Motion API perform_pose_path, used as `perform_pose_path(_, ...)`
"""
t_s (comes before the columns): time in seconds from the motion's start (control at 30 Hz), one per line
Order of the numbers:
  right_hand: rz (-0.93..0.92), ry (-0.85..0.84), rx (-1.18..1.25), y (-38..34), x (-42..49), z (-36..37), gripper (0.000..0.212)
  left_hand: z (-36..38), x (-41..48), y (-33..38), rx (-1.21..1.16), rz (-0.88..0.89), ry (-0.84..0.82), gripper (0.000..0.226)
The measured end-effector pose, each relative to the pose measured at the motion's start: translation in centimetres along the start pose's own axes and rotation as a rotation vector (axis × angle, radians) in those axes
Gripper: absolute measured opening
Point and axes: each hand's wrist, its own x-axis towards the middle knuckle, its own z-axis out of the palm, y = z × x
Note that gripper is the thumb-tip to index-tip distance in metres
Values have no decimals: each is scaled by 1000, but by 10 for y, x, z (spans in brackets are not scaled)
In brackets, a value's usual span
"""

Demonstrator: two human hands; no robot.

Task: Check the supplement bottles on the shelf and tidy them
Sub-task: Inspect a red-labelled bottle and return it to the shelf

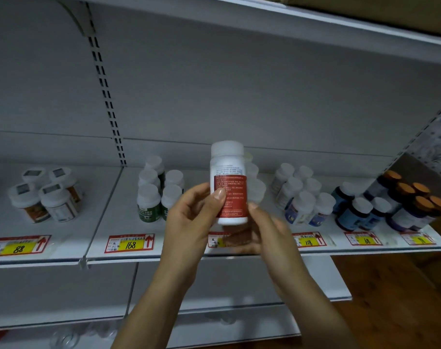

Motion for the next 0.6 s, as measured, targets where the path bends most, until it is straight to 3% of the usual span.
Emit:
perform_pose_path(0.07,-196,119,-136,-10,6,-7,16,-2,3,1,51,107,28,45)
perform_pose_path(0.1,-277,129,-147,-17,10,-10,23,-4,6,1,92,161,26,46)
perform_pose_path(0.2,-469,25,-235,-46,23,-19,49,-10,14,1,349,315,-53,46)
perform_pose_path(0.27,-555,-37,-406,-63,33,-24,48,-11,20,1,489,389,-78,46)
perform_pose_path(0.4,-632,3,-581,-82,64,-30,37,-3,37,-6,603,395,-39,59)
perform_pose_path(0.5,-665,127,-591,-83,101,-27,35,-4,44,-32,861,459,-78,53)
perform_pose_path(0.6,-649,124,-715,-72,141,-26,41,-3,46,-55,1198,465,-135,55)
